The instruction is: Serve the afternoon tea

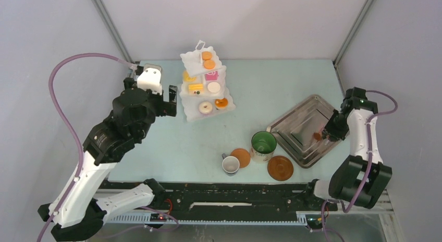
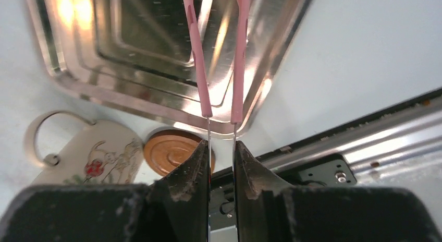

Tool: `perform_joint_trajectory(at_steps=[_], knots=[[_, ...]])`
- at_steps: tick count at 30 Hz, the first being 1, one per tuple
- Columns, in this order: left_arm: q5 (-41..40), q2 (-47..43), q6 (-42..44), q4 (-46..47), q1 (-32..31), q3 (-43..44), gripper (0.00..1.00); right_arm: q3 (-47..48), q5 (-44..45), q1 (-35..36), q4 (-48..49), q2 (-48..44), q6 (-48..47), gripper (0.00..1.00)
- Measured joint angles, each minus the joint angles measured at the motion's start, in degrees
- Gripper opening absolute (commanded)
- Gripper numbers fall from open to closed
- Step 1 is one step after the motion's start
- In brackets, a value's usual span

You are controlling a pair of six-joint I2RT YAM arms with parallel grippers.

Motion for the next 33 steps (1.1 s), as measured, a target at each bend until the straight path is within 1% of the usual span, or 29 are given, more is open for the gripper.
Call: perform_joint_trajectory(at_steps=[3,7,12,14,19,23,28,33], knots=[[-0.33,0.02,-0.04,-0.20,0.00,1.36,0.98,0.09,-2.49,2.95,1.70,-3.93,0.46,0.00],[-1.99,0.02,-0.46,-0.46,0.00,3.61,0.98,2.32,-6.58,11.15,4.57,-7.61,3.37,0.00],[-3.89,-0.28,-0.92,-0.66,-0.02,6.38,0.98,9.68,-9.81,26.53,11.19,-7.19,8.15,0.00],[-4.46,-0.37,-1.16,-1.07,0.00,7.28,0.98,14.67,-10.47,33.35,13.64,-5.57,8.83,0.00],[-5.03,-1.57,-1.99,-2.08,0.00,8.20,0.98,30.10,-11.28,48.78,18.53,2.58,8.48,0.00],[-5.90,-2.34,-2.01,-2.38,0.00,8.98,0.98,39.54,-11.69,57.07,20.33,10.08,7.39,0.00],[-6.08,-2.78,-2.01,-2.54,0.00,9.07,0.98,50.07,-11.96,61.96,20.55,19.87,6.01,0.00],[-6.05,-2.82,-2.01,-2.56,0.00,9.07,0.98,66.40,-11.93,63.28,17.84,32.30,5.70,0.00]])
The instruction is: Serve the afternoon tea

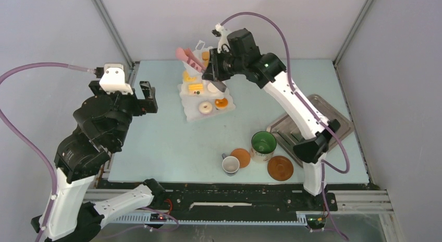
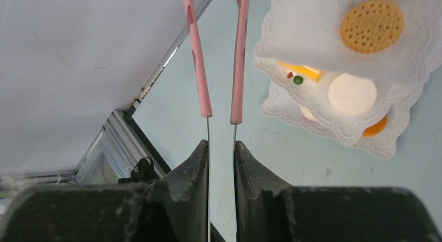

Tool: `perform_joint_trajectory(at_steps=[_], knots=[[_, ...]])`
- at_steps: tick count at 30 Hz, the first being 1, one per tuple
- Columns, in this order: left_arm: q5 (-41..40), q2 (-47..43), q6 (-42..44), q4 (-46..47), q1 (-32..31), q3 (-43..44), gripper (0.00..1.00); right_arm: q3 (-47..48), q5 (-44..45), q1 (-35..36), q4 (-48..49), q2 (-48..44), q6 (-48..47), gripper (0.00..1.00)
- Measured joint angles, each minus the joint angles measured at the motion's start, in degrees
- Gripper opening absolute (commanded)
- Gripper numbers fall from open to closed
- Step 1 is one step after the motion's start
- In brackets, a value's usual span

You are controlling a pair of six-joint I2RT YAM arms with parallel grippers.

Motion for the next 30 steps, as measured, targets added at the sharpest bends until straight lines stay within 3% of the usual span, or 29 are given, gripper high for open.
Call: perform_joint_trajectory(at_steps=[3,30], knots=[[-0.02,-0.26,-0.04,-0.13,0.00,0.00,0.98,6.05,0.44,-0.07,-1.57,4.57,-0.02,0.00],[-1.01,-2.21,-1.05,-2.38,0.00,0.00,0.98,6.08,2.89,-2.82,-9.29,6.78,-0.83,0.23]])
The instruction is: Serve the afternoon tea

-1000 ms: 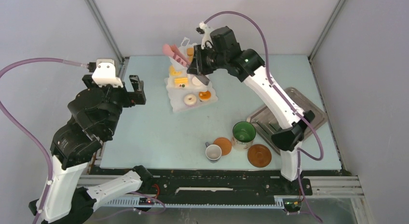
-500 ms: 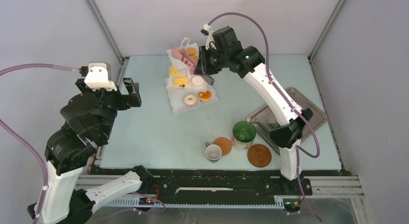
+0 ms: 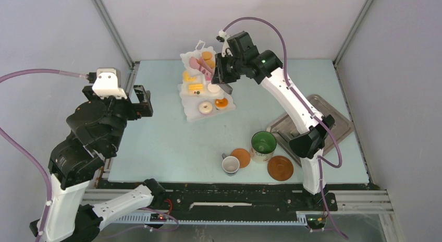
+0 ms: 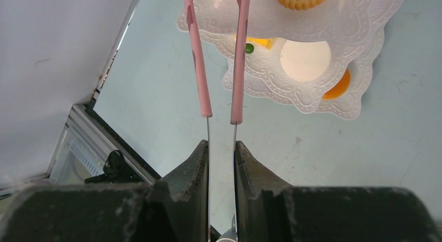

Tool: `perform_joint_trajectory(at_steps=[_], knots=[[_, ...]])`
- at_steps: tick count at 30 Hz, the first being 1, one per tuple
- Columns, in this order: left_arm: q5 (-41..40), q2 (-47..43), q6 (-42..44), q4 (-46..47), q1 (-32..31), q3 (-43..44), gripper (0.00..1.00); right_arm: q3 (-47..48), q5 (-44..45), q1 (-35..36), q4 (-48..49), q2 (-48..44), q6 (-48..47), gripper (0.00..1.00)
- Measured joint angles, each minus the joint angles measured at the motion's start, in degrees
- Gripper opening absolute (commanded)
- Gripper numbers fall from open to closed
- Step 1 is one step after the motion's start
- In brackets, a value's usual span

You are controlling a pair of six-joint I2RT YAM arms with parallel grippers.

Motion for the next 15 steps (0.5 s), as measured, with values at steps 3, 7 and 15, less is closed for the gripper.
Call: perform_joint_trajectory(at_steps=[3,7,15], knots=[[0.00,-0.02,-0.02,-0.17,0.00,0.00,0.98,0.00,0.20,0.00,-0.22,0.55,-0.39,0.27],[0.00,-0.11,-0.02,-0.20,0.00,0.00,0.98,0.00,0.26,0.00,-0.63,0.92,-0.70,0.31],[0.00,-0.15,0.00,-0.28,0.00,0.00,0.98,0.00,1.09,0.15,-0.83,0.92,-1.70,0.36]])
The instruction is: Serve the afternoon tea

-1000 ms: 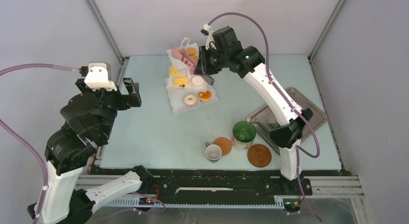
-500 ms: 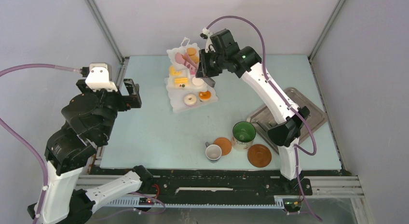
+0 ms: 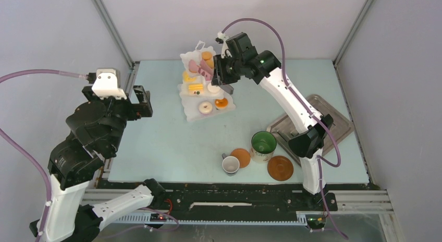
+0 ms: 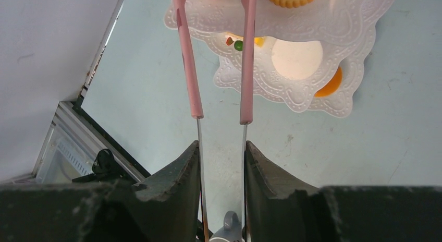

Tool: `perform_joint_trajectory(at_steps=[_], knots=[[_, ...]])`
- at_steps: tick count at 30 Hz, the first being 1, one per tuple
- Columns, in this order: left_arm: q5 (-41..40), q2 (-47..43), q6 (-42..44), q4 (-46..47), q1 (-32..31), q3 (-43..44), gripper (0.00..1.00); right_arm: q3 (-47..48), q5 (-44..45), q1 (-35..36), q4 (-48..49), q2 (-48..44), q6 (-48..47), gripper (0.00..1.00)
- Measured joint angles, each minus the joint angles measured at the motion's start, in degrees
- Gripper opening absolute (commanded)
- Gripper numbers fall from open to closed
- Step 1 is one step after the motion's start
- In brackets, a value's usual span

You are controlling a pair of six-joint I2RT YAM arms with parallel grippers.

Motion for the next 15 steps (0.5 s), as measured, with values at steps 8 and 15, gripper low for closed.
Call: perform_joint_trajectory(at_steps=[8,15], knots=[[0.02,0.07,0.00,-0.04,0.00,0.00,0.98,0.68,0.48,0.07,-0.24,0.00,-0.46,0.34],[0.72,1.11,-0.09,-0.59,0.00,0.57,0.98,-1.11,1.01,0.09,-1.42,-3.13,-1.16,0.30]])
